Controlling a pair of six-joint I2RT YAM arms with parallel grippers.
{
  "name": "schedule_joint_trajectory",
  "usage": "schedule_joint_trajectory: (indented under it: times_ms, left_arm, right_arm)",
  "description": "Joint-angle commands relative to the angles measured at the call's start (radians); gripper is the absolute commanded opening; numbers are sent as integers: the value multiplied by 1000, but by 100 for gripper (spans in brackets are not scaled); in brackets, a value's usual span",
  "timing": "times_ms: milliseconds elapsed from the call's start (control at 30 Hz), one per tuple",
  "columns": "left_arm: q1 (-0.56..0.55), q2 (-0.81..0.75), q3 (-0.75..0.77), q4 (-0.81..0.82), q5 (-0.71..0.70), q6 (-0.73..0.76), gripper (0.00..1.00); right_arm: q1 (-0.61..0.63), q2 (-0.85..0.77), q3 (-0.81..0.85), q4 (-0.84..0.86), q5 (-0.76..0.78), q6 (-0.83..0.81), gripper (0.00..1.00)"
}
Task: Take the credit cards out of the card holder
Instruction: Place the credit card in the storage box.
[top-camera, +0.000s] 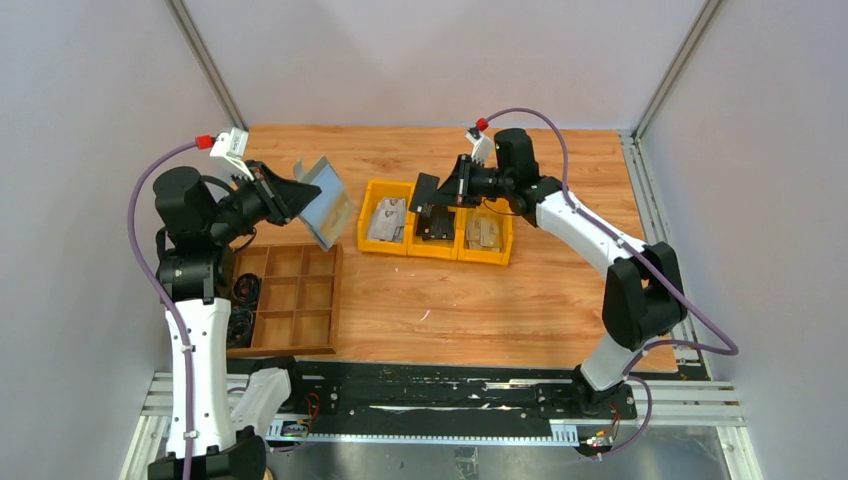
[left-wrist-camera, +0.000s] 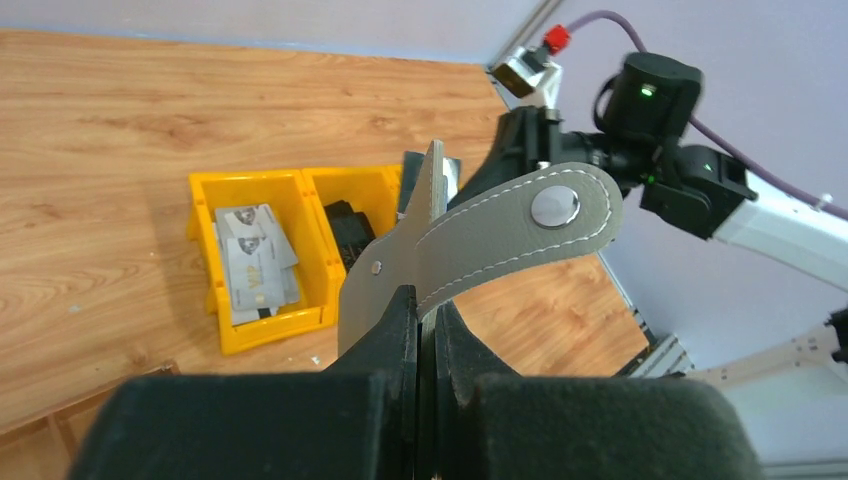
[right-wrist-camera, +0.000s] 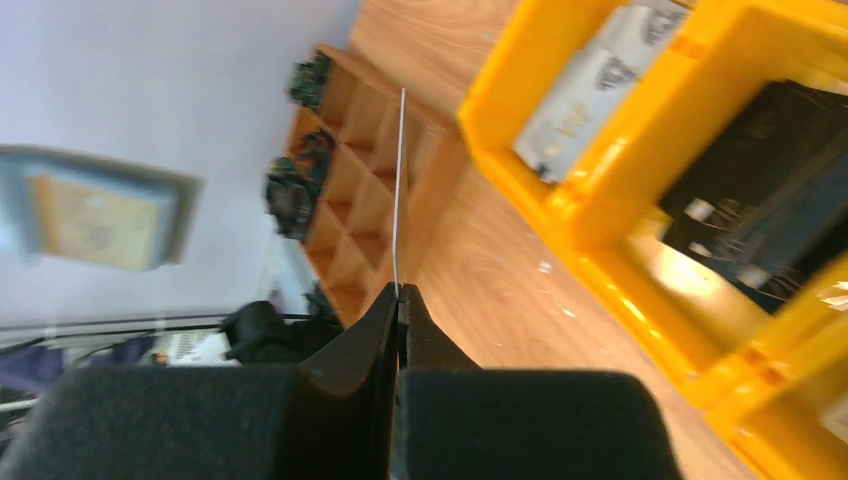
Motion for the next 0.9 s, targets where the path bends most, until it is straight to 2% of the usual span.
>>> schedule_joint_trajectory:
  times_ms: [0,100,267,600,700,733,767,800,867]
  left_arm:
    - [7,-24,-33,45,99,-19,0]
    - [7,-41,-66,112,115,-82,0]
    - [7,-43,-74,118,127,-101,0]
    - [6,-58,-94,132,181,-141,0]
    - [6,-58,-107,182,226,-222,0]
    - [6,-60,-125,232,251,-286,0]
    - [7,-63,-144,310,280,-343,0]
    - [6,-67,-184,393,301,-474,0]
    - [7,-68,-226,548,332,-631,0]
  right_arm:
    - [-5,95,75,-355,144,-261,0]
    - [4,153,106,-389,203,-281,0]
    - [35,236,166,-419,301,-304,0]
    - [45,390,279,-385,279,-258,0]
    - [47,416,285,-366,267,-228,0]
    - [48,414,281,-358,270,-223,2]
    - [49,408,275,-355,275,-222,11]
    - [52,398,269,-352,291,-223,20]
    - [54,367,249,-349,317,-231,31]
